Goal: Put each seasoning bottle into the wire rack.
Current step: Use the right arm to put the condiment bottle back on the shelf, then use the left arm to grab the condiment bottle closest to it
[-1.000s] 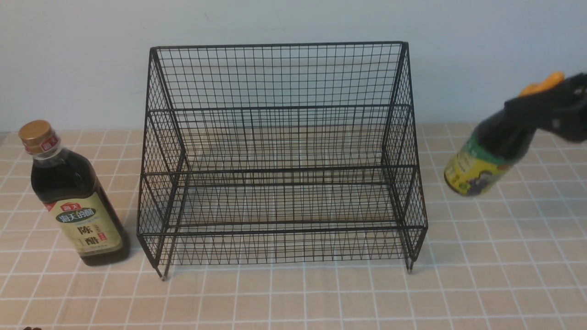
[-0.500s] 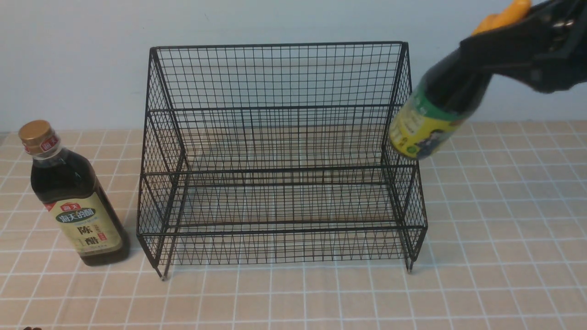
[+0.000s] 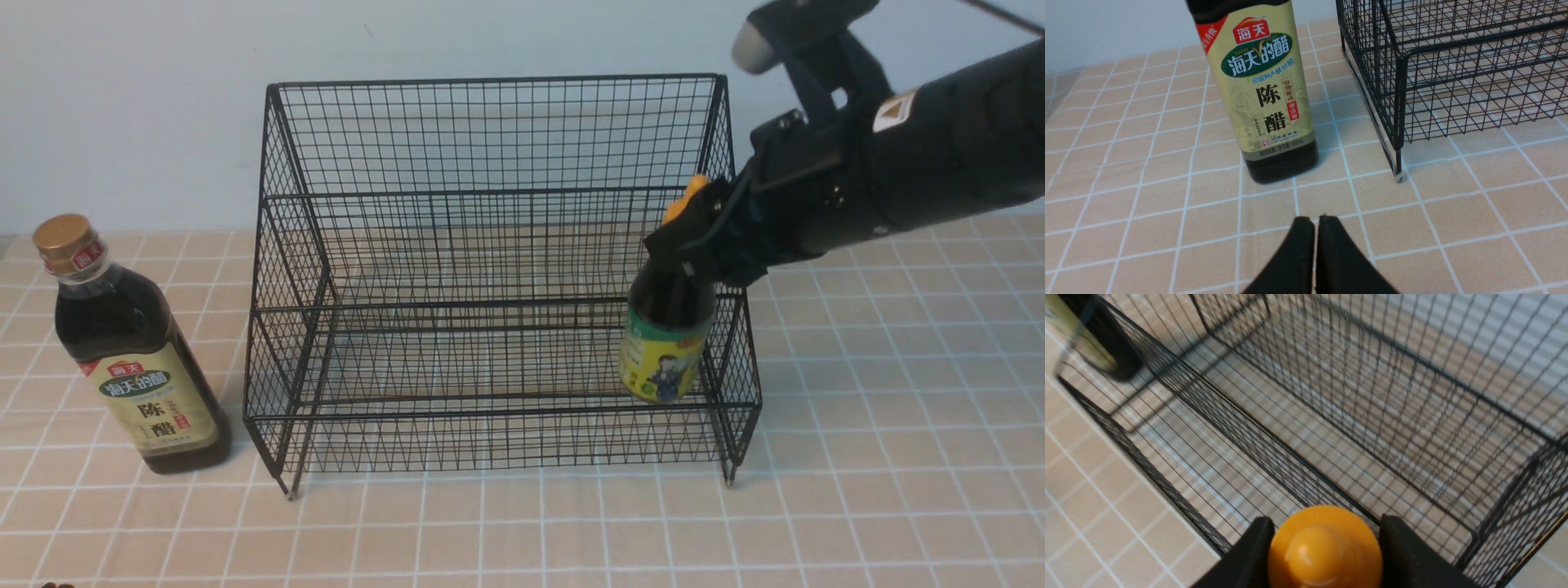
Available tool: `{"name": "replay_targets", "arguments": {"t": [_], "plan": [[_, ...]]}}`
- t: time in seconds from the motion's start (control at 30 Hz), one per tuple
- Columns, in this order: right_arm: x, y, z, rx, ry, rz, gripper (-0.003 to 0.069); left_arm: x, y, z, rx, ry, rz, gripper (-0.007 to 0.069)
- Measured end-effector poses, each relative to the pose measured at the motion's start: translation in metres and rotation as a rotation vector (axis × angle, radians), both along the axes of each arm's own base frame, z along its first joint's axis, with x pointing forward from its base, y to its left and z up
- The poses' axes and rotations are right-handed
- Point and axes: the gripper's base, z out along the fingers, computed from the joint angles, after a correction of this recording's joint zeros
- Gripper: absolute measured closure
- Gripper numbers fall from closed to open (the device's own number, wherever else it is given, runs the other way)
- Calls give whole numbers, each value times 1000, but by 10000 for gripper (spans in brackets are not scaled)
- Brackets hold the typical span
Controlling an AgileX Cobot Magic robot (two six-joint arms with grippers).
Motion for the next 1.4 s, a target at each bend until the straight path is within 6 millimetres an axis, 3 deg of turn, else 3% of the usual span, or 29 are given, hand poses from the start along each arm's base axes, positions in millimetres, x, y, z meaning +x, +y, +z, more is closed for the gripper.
{"name": "replay_targets", "arguments": {"t": [0.3,0.53,0.7,0.83,0.97,1.0,1.03,1.1,1.13,1.27,1.3,1.4], "plan": [[17,8,-37,-37,138,-30,361,0,0,0,0,0,0,631],[17,8,-41,-50,168,-34,357,0,0,0,0,0,0,631],[15,6,-40,-63,191,-40,253,0,0,0,0,0,0,631],[8,2,-24,-60,200,-58,157,0,0,0,0,0,0,631],[-11,-9,27,-28,122,-90,131,0,0,0,0,0,0,631],[-21,-16,47,-16,82,-113,137,0,0,0,0,0,0,631],[-22,-17,50,-14,76,-118,138,0,0,0,0,0,0,631],[-40,-31,80,10,13,-183,170,0,0,0,0,0,0,631],[-57,-44,101,33,-43,-237,216,0,0,0,0,0,0,631],[-104,-74,135,93,-145,-338,369,0,0,0,0,0,0,631],[-135,-91,147,155,-201,-383,480,0,0,0,0,0,0,631],[-180,-116,147,239,-289,-429,621,0,0,0,0,0,0,631]]}}
